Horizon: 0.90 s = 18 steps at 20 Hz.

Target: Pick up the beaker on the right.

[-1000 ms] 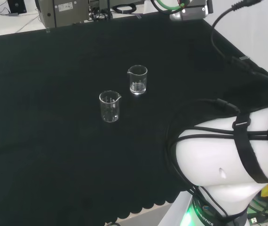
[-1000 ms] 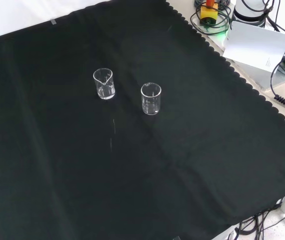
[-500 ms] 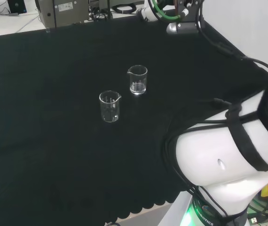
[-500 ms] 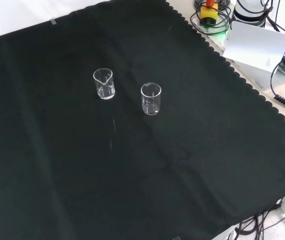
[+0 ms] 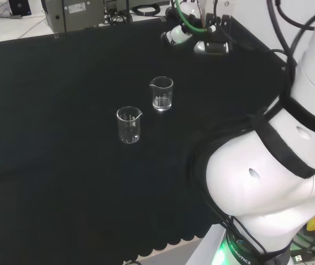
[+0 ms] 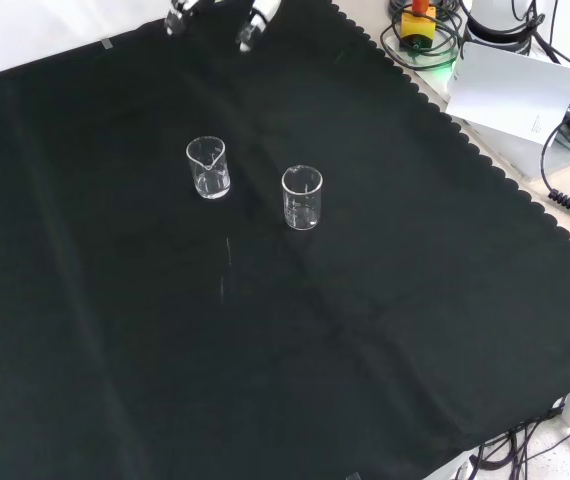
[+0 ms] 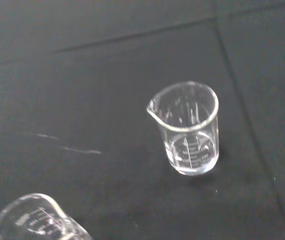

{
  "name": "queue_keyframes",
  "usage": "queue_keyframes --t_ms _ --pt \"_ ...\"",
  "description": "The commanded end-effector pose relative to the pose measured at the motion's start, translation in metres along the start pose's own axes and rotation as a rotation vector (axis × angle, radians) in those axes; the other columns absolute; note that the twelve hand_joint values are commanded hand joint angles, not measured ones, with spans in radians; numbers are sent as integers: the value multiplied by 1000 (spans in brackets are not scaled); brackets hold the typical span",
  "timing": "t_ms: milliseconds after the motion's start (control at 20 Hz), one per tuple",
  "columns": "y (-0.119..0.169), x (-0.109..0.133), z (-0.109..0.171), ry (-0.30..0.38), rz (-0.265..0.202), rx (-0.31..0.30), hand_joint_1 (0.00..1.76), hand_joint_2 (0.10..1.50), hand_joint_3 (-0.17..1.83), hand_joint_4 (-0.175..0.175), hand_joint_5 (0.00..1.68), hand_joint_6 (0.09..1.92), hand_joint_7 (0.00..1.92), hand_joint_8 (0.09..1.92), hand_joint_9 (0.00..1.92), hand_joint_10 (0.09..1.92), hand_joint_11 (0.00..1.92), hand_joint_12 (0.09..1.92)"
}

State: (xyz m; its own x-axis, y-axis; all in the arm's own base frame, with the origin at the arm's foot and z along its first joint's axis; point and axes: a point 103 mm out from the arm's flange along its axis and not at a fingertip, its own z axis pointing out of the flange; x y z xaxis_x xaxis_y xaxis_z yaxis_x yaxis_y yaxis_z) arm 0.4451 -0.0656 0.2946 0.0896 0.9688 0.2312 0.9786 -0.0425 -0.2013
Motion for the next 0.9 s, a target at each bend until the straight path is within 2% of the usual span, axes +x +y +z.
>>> queue_keyframes --t_ms 50,400,900 --pt "70 -33 22 87 -68 -17 732 1063 -175 21 270 87 60 459 162 592 0 1258" --pt "90 -45 57 143 -128 17 757 1023 -175 19 239 87 45 451 147 598 0 1225" --pt "101 -61 94 194 -143 60 759 1008 -175 18 230 87 47 451 150 601 0 1220"
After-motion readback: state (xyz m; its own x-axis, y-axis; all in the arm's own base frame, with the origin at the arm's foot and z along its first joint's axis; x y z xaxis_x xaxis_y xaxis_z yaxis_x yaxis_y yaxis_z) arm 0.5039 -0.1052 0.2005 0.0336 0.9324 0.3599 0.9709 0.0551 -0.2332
